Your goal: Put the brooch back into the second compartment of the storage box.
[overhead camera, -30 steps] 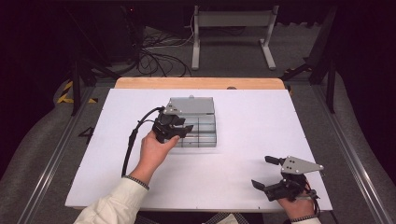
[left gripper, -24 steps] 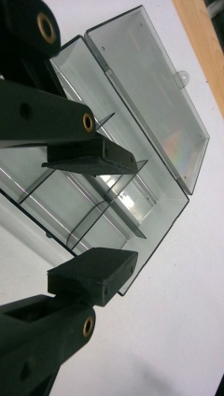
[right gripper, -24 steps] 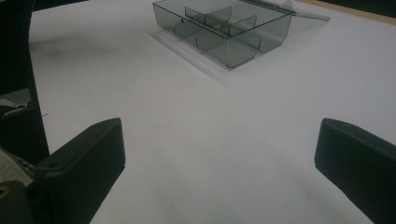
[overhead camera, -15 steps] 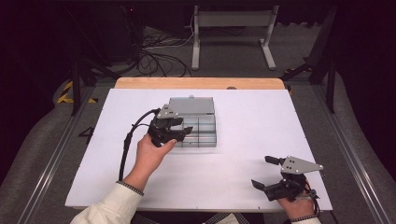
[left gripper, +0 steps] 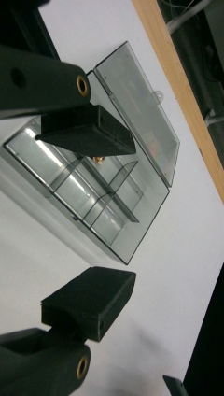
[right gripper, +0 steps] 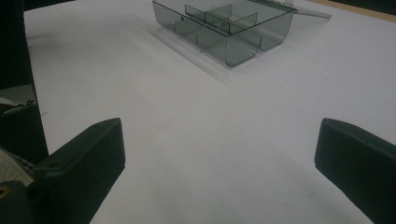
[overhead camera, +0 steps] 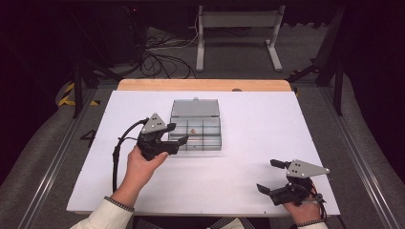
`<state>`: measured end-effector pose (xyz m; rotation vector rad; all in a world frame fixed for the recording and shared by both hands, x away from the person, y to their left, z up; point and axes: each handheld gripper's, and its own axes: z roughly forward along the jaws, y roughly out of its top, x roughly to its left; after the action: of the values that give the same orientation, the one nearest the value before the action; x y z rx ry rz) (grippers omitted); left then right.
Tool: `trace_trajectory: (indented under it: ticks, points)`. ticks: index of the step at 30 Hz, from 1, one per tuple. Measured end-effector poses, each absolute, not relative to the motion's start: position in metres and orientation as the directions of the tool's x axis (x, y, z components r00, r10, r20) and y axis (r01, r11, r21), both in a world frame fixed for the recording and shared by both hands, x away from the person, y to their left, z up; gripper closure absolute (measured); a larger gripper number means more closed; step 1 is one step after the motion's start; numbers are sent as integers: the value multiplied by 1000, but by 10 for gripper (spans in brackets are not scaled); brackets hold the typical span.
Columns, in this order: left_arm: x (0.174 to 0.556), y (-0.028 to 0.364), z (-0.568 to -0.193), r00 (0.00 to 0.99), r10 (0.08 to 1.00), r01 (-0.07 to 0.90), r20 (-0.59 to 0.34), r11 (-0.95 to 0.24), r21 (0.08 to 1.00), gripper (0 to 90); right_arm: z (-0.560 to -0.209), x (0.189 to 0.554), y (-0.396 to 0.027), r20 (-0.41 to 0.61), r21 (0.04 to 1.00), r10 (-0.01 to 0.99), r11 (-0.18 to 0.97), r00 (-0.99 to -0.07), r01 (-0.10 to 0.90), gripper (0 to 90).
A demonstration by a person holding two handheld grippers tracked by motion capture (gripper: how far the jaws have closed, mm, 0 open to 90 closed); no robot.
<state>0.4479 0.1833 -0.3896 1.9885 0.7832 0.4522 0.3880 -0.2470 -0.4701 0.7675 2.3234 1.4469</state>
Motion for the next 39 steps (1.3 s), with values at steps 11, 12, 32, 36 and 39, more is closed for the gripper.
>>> trace_trajectory:
  ticks: [11,12,32,36,39]
  points:
    - [426,215,-398,714,700,320,-2,-323,891,254,-471,388,-246,28,891,579,355,-815,283,24]
    - [424,217,-399,714,700,319,-5,-319,892,249,-471,388,-246,28,891,579,355,-815,283,24]
    - [392,254,-435,689,725,313,-6,-290,905,211,-471,388,-244,24,887,579,365,-815,285,24]
    - [386,262,-445,678,735,322,2,-299,898,210,-471,388,-244,23,887,580,364,-814,285,24]
    - [381,267,-453,670,742,326,14,-311,893,201,-471,388,-244,22,885,580,367,-814,285,24]
